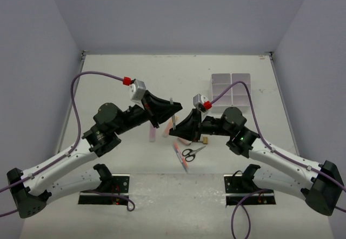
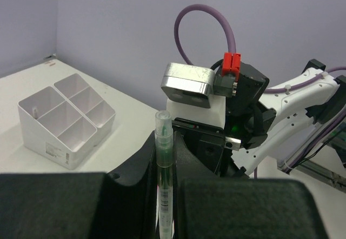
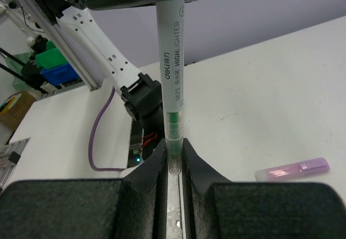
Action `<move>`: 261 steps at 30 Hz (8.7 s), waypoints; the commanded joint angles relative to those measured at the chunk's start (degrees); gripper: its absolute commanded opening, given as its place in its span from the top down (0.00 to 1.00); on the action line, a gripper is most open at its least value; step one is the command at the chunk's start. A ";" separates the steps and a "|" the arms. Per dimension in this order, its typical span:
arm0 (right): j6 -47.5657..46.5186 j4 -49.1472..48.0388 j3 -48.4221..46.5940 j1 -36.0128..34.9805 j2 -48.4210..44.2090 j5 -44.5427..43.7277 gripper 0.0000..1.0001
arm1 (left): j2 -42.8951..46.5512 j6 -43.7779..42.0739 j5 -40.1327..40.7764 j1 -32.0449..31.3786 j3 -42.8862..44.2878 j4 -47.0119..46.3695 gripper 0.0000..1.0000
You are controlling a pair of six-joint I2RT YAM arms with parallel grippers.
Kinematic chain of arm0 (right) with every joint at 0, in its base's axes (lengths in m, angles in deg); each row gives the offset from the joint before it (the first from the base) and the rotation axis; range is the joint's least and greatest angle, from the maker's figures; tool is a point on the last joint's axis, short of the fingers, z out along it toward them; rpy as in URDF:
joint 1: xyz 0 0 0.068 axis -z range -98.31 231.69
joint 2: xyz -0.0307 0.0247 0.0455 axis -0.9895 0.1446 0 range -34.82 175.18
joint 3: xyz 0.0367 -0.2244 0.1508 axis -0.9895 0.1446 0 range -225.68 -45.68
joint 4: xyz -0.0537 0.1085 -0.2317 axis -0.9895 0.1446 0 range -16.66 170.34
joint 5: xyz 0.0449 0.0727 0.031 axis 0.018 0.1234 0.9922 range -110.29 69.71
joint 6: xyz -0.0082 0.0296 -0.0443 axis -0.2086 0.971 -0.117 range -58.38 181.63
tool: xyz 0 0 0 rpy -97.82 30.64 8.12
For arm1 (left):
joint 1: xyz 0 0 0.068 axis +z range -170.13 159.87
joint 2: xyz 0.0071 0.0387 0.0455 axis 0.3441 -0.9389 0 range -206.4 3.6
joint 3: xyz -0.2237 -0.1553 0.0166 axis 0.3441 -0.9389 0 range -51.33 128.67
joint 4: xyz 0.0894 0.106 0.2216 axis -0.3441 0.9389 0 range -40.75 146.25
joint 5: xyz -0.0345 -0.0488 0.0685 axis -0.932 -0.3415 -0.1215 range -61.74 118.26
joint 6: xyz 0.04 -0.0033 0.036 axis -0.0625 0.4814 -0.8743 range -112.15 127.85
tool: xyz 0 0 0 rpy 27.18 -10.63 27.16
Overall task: Sort the stationery into containers
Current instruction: Close the pen cap on the pen, then place the pen in the storage box, then pick up the pen from the center of the board.
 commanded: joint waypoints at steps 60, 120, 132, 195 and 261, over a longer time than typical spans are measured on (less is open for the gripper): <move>-1.04 12.82 -7.18 6.10 -8.65 -4.73 0.01 | 6.19 0.13 18.42 -5.09 -7.39 -0.93 1.00; 1.66 21.49 -11.77 0.08 -6.04 -13.94 0.66 | -4.76 -10.57 -3.72 -5.12 -7.37 -9.66 1.00; 0.21 21.53 -10.78 -0.14 -7.66 -31.26 1.00 | -4.50 -7.30 1.94 -5.19 -4.38 -2.55 0.69; -17.59 -14.93 -17.28 30.71 34.70 -56.49 0.31 | 23.26 -8.59 31.20 -5.03 -7.80 43.15 0.00; 14.19 54.64 -28.58 -15.30 46.65 -45.49 0.68 | 21.62 -4.99 39.02 7.45 -7.58 45.88 0.00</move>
